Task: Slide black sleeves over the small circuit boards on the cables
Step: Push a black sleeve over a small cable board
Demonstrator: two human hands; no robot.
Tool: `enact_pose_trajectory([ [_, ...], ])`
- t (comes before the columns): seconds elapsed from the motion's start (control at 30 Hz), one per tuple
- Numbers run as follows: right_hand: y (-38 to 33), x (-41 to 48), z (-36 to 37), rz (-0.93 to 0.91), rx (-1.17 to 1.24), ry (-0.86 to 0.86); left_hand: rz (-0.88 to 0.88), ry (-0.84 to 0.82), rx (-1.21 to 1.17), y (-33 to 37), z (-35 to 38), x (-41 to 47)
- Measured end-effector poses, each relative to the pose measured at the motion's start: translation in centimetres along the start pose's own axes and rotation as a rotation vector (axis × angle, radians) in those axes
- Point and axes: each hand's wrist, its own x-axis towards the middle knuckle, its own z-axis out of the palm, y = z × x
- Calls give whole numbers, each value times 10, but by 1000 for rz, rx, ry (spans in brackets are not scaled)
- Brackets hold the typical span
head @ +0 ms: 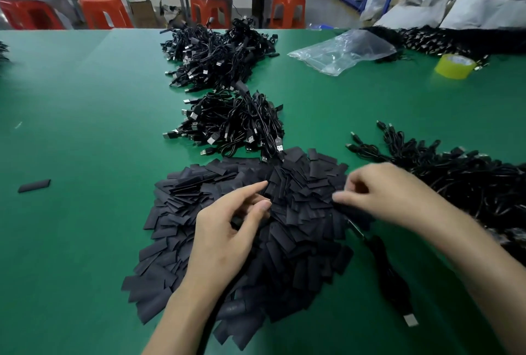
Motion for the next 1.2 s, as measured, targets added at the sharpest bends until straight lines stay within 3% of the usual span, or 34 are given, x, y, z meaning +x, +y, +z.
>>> enact_pose_trajectory([
  [0.17, 12, -41, 33, 64, -104, 20, 33, 16, 162, -3, -3, -1],
  [0.33, 10, -53, 47, 15, -97, 120, 123, -138, 383, -6, -7, 0],
  [0.53, 9, -56, 37, -90, 614, 213, 213, -215, 533, -9, -4, 1],
  [0.7, 2, -40, 41, -211, 935, 252, 259, -262, 683, -9, 4, -1],
  [0.8, -11, -24, 47, -110, 960, 196, 279, -232, 711, -9, 6, -1],
  [0.9, -28, -9, 54, -48, 1153, 80, 280, -217, 709, -7, 7, 1],
  [1.03, -41, -4, 59, -86, 1020, 53, 293, -239, 683, -7, 9, 4],
  [1.2, -39, -11, 73, -276, 939, 112, 302, -231, 665, -9, 8, 4],
])
